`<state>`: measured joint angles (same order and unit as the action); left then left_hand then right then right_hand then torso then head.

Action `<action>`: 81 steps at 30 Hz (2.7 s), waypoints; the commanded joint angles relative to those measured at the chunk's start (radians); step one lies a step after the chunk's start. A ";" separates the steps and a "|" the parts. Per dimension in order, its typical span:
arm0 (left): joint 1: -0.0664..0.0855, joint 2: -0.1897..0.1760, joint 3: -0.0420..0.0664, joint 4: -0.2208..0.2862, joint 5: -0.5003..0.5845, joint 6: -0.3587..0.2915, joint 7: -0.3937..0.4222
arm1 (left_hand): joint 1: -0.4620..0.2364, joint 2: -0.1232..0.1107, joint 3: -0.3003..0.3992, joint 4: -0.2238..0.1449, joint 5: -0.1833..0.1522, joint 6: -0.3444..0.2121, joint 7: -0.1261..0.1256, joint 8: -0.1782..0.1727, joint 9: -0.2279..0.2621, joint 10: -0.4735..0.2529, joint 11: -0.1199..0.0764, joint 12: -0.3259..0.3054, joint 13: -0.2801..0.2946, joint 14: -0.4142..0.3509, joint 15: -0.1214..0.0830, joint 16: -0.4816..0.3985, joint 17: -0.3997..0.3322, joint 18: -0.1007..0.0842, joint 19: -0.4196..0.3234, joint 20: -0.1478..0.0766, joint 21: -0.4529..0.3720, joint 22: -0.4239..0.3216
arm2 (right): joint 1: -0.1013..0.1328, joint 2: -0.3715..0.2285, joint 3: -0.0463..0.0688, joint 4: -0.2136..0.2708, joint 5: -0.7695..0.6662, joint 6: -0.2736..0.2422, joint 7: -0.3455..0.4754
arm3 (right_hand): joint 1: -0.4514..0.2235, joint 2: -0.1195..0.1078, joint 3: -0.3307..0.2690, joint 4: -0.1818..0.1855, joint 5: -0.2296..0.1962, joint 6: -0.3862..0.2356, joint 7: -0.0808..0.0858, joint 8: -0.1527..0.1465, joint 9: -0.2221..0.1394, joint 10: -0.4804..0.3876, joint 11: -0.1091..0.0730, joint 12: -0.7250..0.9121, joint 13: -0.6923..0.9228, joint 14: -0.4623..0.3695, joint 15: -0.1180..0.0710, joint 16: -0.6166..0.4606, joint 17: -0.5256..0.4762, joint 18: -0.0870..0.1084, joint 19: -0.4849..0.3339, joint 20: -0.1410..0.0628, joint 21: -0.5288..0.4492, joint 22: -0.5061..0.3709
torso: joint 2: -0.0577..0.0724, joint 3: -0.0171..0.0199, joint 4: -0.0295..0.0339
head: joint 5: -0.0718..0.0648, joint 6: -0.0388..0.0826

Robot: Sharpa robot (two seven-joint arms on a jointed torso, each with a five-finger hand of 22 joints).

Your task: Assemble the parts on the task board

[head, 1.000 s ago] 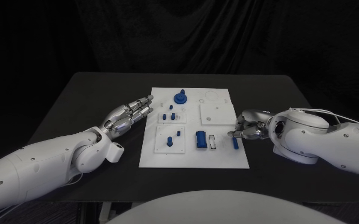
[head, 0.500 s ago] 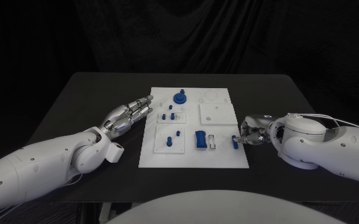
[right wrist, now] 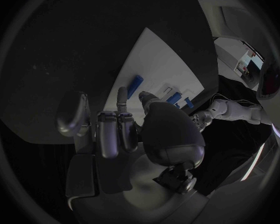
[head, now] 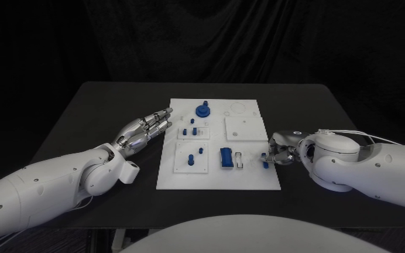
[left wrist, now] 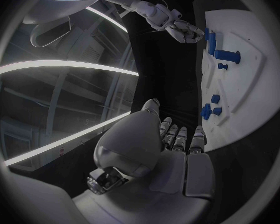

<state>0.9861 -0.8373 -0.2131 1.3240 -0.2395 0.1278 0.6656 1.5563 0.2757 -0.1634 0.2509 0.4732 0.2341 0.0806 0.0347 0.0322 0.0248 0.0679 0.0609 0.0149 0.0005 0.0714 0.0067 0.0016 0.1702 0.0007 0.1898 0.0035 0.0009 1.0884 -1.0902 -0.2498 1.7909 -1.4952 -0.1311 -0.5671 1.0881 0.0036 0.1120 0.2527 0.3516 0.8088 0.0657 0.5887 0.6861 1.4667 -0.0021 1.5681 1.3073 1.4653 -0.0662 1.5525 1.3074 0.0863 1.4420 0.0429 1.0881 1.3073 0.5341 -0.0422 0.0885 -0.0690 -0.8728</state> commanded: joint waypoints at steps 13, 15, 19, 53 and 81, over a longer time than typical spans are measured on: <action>-0.003 0.004 0.001 -0.001 0.001 0.013 0.001 | -0.001 -0.007 0.007 0.000 0.001 -0.001 0.004 0.006 0.001 0.000 0.013 0.008 0.001 0.000 0.008 -0.007 -0.002 0.009 -0.001 0.008 -0.003 -0.001 | -0.030 0.029 0.000 -0.049 0.007 -0.010 0.011 | 0.054 -0.008 0.038 -0.021 0.129 -0.003 0.010 -0.086 -0.054 0.104 0.005 0.003 0.263 0.092 0.002 -0.005 0.195 0.008 0.002 -0.001 -0.015 0.136 | 0.000 0.0000 0.0003 | 0.001 0.000; -0.003 0.005 0.001 -0.001 0.001 0.014 0.001 | -0.001 -0.007 0.007 0.000 0.001 -0.001 0.004 0.006 0.001 0.000 0.013 0.008 0.001 0.000 0.008 -0.007 -0.002 0.009 -0.001 0.008 -0.003 -0.001 | -0.037 0.032 0.000 -0.053 0.012 -0.018 0.019 | 0.067 -0.014 0.051 -0.032 0.176 -0.007 0.014 -0.103 -0.066 0.104 0.008 0.003 0.263 0.091 0.004 -0.006 0.191 0.009 0.001 0.000 -0.020 0.135 | 0.000 0.0002 0.0008 | 0.003 0.000; -0.004 0.004 0.001 -0.002 0.001 0.015 0.000 | -0.001 -0.006 0.007 0.000 0.001 -0.003 0.005 0.006 0.001 0.000 0.014 0.009 0.002 0.000 0.009 -0.007 -0.002 0.009 -0.001 0.009 -0.003 -0.001 | -0.049 0.038 0.000 -0.060 0.020 -0.056 0.042 | 0.092 -0.021 0.075 -0.055 0.213 -0.008 0.019 -0.126 -0.084 0.104 0.012 0.003 0.263 0.091 0.007 -0.007 0.188 0.009 0.000 0.003 -0.024 0.134 | -0.001 0.0001 0.0006 | 0.006 0.000; -0.010 0.008 0.001 -0.008 0.001 0.018 -0.002 | -0.004 -0.006 0.011 -0.001 -0.001 -0.006 0.004 0.006 0.000 0.007 0.023 0.022 0.005 0.000 0.015 -0.007 -0.002 0.010 -0.001 0.017 -0.003 -0.001 | -0.004 0.001 0.004 -0.007 0.673 -0.182 0.170 | 0.143 -0.030 0.249 -0.199 0.295 0.018 0.035 -0.162 -0.125 0.104 0.025 0.003 0.263 0.091 0.019 -0.005 0.191 0.010 -0.001 0.014 -0.031 0.135 | -0.002 0.0006 0.0020 | 0.012 0.000; -0.010 0.014 0.001 -0.011 0.001 0.023 -0.004 | -0.005 -0.007 0.013 -0.002 -0.004 -0.007 0.003 0.006 0.000 0.011 0.028 0.027 0.006 0.000 0.019 -0.007 -0.002 0.010 -0.001 0.020 -0.003 -0.001 | 0.008 0.079 0.002 -0.071 0.790 -0.059 0.157 | 0.108 -0.020 0.256 -0.189 0.280 0.007 0.036 -0.166 -0.128 0.104 0.027 0.003 0.263 0.093 0.021 -0.002 0.199 0.011 -0.001 0.015 -0.036 0.133 | 0.000 -0.0001 -0.0003 | 0.017 0.000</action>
<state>0.9773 -0.8251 -0.2133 1.3111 -0.2397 0.1381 0.6523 1.5563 0.2757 -0.1551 0.2481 0.4732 0.2305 0.0841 0.0347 0.0316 0.0357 0.0861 0.0849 0.0196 0.0003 0.0861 0.0068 0.0009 0.1704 0.0008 0.2042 0.0035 0.0014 1.0968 -1.0131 -0.2479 1.7232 -0.7172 -0.2334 -0.3969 1.2034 -0.0146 0.3442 0.0808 0.6342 0.8231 0.1017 0.4239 0.5586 1.4664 0.0199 1.5681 1.3074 1.4652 -0.0515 1.5478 1.3074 0.0861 1.4383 0.0536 1.0573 1.3073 0.5339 -0.0421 0.0895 -0.0531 -0.8728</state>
